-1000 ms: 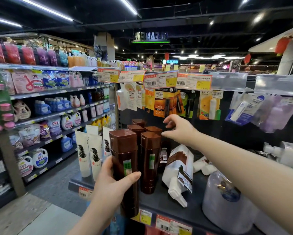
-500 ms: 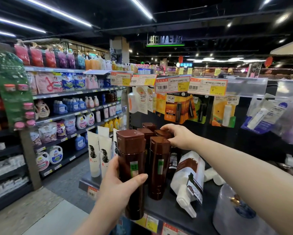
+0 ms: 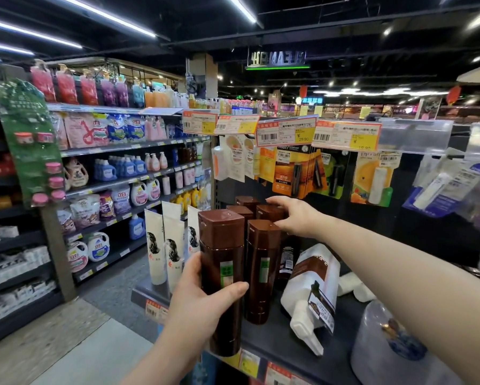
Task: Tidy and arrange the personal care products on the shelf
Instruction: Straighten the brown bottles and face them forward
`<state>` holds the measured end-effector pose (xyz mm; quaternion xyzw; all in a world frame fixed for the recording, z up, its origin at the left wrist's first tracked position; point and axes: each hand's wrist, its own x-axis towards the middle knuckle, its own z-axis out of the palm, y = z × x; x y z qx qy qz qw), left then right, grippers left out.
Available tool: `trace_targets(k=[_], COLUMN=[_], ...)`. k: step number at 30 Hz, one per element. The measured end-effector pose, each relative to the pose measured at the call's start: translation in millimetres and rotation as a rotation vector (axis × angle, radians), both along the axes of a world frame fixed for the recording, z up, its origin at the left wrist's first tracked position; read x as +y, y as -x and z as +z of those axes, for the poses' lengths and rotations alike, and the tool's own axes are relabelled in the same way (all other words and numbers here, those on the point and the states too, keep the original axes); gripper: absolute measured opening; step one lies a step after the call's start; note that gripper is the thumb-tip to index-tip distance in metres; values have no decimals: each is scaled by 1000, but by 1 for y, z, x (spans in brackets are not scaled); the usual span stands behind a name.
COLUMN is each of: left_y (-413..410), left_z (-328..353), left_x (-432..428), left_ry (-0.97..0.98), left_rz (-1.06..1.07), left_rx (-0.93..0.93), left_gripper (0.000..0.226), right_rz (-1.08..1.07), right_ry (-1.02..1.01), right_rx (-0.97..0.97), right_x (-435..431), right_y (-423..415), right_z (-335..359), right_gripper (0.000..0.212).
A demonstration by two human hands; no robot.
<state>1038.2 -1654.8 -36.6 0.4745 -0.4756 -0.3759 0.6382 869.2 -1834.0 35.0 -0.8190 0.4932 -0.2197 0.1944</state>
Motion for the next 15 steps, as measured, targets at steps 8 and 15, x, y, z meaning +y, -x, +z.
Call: trace_targets(k=[8, 15], left_y=[8, 12], left_z=[-5, -10], left_x=[-8, -11], left_ry=[28, 27], left_rz=[-36, -56], left_rx=[-51, -31], left_gripper=[44, 44], right_rz=[62, 88], right_ry=[191, 170], right_rx=[-100, 246], right_x=[50, 63], right_y=[6, -14], right_z=[24, 7], right_gripper=[38, 69])
